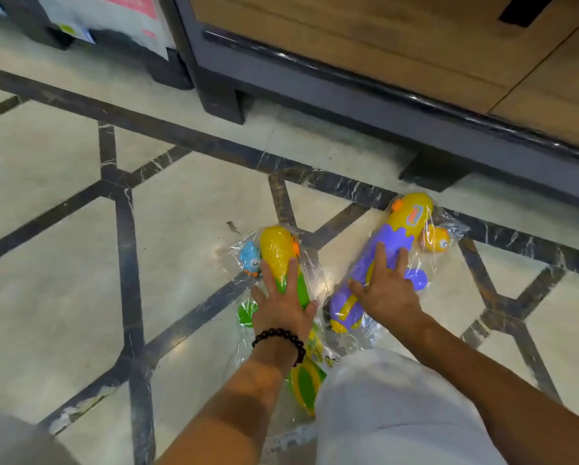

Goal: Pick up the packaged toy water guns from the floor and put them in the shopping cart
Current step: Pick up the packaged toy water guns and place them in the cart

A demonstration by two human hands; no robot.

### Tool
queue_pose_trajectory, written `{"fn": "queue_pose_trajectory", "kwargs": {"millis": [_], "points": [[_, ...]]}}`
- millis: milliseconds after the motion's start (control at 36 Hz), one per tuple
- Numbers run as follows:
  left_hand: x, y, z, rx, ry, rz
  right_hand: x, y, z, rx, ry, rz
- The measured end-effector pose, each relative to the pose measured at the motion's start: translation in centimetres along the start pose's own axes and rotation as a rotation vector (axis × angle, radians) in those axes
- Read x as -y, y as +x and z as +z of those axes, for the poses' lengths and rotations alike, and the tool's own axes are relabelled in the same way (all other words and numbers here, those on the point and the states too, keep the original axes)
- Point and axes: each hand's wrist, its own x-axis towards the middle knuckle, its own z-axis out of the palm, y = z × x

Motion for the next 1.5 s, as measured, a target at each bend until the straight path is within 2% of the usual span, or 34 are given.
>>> {"fn": "queue_pose_trajectory", "kwargs": {"millis": [278, 472, 583, 667, 972, 1167, 1334, 1500], "points": [[-0.3, 0.3, 0.1, -0.053, 0.034, -0.018, 0.7, 1.6, 0.5, -0.072, 0.076, 0.057], [-0.5, 1.1, 0.2, -0.060, 0.057, -0.042, 0.6, 1.6, 1.6, -0.136, 0.144, 0.029], [-0.2, 1.1, 0.7, -0.107, 0.045, -0.004, -1.5, 0.6, 1.9, -0.149, 0.084, -0.069], [0.4, 1.1, 1.6, -0.175, 0.120, 0.073, -2.7, 0.2, 2.0, -0.174, 0.043, -0.116], [0.9, 2.0, 2.0, -0.183, 0.079, 0.083, -2.3, 0.7, 2.4, -0.167, 0.065, -0.057], [1.4, 2.3, 1.0, -0.187, -0.045, 0.065, -3.1, -0.2, 0.8, -0.133, 0.045, -0.074], [1.3, 2.0, -1.6, -0.212, -0.301, 0.120, -2.8, -1.0, -1.6, -0.109, 0.156, -0.061], [0.0, 2.4, -4.1, -0.269, -0.517, 0.190, -0.6, -2.1, -2.9, -0.188, 0.253, -0.116]]}}
